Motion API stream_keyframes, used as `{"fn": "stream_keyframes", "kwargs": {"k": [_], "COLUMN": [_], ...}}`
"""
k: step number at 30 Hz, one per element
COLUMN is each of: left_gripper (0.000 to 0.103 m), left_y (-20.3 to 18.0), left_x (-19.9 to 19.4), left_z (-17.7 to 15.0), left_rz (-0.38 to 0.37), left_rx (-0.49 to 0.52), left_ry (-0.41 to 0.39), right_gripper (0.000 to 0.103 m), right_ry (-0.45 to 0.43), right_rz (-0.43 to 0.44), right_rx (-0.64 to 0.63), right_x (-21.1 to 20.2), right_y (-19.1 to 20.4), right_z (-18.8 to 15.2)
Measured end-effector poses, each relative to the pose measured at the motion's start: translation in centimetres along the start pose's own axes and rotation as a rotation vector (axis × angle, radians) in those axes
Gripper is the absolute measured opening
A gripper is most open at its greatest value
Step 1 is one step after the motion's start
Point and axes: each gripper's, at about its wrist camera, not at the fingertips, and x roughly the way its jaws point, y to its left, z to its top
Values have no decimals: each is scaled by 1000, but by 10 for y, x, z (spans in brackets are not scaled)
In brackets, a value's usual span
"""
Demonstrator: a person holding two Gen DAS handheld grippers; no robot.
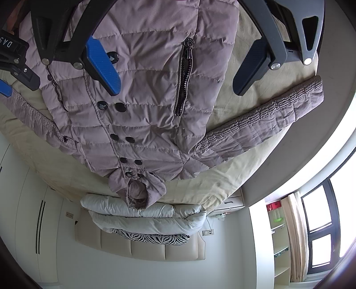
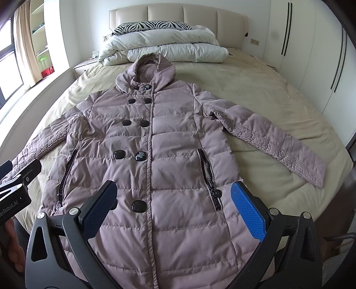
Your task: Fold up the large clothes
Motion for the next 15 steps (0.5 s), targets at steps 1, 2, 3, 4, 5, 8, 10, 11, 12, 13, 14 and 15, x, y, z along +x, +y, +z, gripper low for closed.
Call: {"fn": "stream_keyframes", "kwargs": {"k": [1, 2, 3, 4, 5, 8, 10, 11, 12, 13, 14, 15], "left_gripper": [103, 103, 103, 103, 103, 103, 103, 103, 103, 103, 103, 103], "left_y": [0, 0, 0, 0, 0, 0, 0, 0, 0, 0, 0, 0], "left_x": [0, 0, 0, 0, 0, 0, 0, 0, 0, 0, 0, 0], "left_z": [0, 0, 0, 0, 0, 0, 0, 0, 0, 0, 0, 0], "left_rz": [0, 0, -1, 0, 0, -1, -1, 0, -1, -1, 0, 0], "left_rx": [0, 0, 0, 1, 1, 0, 0, 0, -1, 0, 0, 0], "left_ry": [0, 1, 1, 1, 2, 2, 3, 3, 2, 2, 4, 4], "right_gripper": [103, 103, 103, 103, 103, 103, 103, 103, 103, 103, 103, 103], "right_ry": [0, 1, 0, 0, 1, 1, 2, 2, 2, 2, 1, 2], "right_rz": [0, 0, 0, 1, 1, 2, 1, 1, 2, 2, 2, 2], "right_rx": [0, 0, 1, 1, 1, 0, 0, 0, 1, 1, 1, 1], "right_x": [0, 0, 0, 0, 0, 0, 2, 2, 2, 2, 2, 2], "right_y": [0, 0, 0, 0, 0, 0, 0, 0, 0, 0, 0, 0], "right_z": [0, 0, 0, 0, 0, 1, -2, -3, -2, -2, -3, -3]}}
